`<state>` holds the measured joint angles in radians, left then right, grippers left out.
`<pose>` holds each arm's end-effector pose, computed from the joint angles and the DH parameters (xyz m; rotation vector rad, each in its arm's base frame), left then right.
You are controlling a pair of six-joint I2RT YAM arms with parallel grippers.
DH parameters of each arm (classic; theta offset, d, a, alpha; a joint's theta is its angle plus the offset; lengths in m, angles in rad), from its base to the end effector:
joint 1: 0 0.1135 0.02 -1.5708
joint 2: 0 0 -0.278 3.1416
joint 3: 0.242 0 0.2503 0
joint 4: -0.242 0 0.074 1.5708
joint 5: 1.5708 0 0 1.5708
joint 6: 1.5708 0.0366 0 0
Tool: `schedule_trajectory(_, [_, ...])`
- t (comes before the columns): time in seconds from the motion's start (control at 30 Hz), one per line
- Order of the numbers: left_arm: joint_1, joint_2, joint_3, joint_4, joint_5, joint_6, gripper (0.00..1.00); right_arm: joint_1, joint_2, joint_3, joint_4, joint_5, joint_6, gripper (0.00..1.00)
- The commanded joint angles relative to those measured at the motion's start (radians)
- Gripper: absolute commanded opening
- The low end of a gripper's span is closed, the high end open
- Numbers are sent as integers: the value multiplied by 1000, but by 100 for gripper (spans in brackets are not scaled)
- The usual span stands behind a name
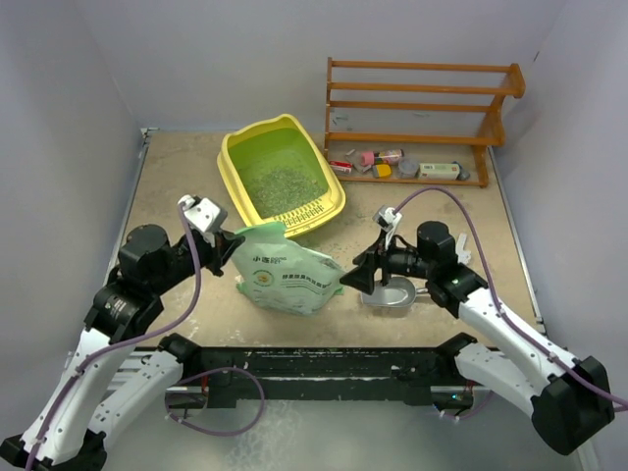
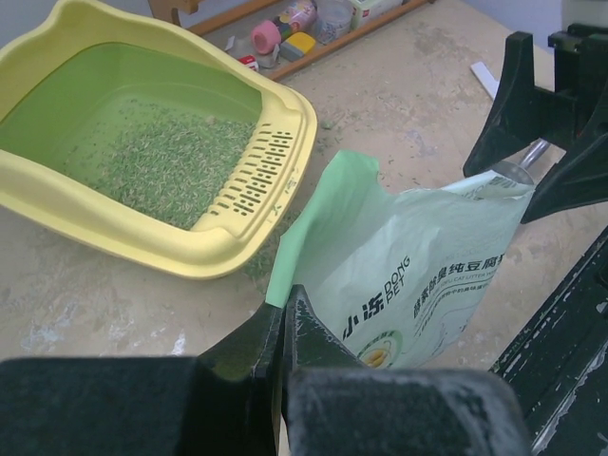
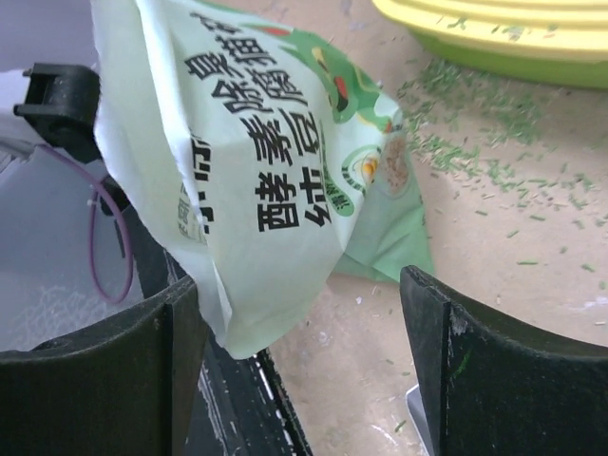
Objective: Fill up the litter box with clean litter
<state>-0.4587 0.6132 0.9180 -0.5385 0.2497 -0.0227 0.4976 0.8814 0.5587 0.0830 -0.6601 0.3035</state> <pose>0.0973 -0.0581 0.3783 0.5712 1.7422 -0.5659 0.1586 0.1117 0.2834 -0.6742 1.7925 1.1496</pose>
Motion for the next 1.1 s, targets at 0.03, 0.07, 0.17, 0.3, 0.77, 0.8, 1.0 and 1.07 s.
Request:
schedule_trajectory(0.03, [5,36,26,82,-54,-8,0,20,17,-33,162,-134,18,80])
schedule_trajectory(0.07, [5,44,22,95,-48,-12,0,27,7,-40,183,-138,22,79])
schedule_trajectory(0.17, [6,66,11,135,-33,-36,0,43,-10,-66,246,-154,35,68])
schedule_trajectory(0.3, [6,42,-36,218,15,-67,24,44,56,-58,277,-170,38,0])
schedule_trajectory(0.77, [6,-127,-135,78,221,-132,77,44,-59,-73,132,-18,14,0])
schedule_trajectory(0.8, [5,-119,-151,108,233,-140,77,44,-89,-75,108,-3,13,0])
schedule_trajectory(1.0, [6,8,-205,183,268,-166,73,44,-206,-84,19,53,40,0])
schedule_trajectory(1.07, [6,45,-212,217,290,-175,67,44,-227,-95,6,61,53,0])
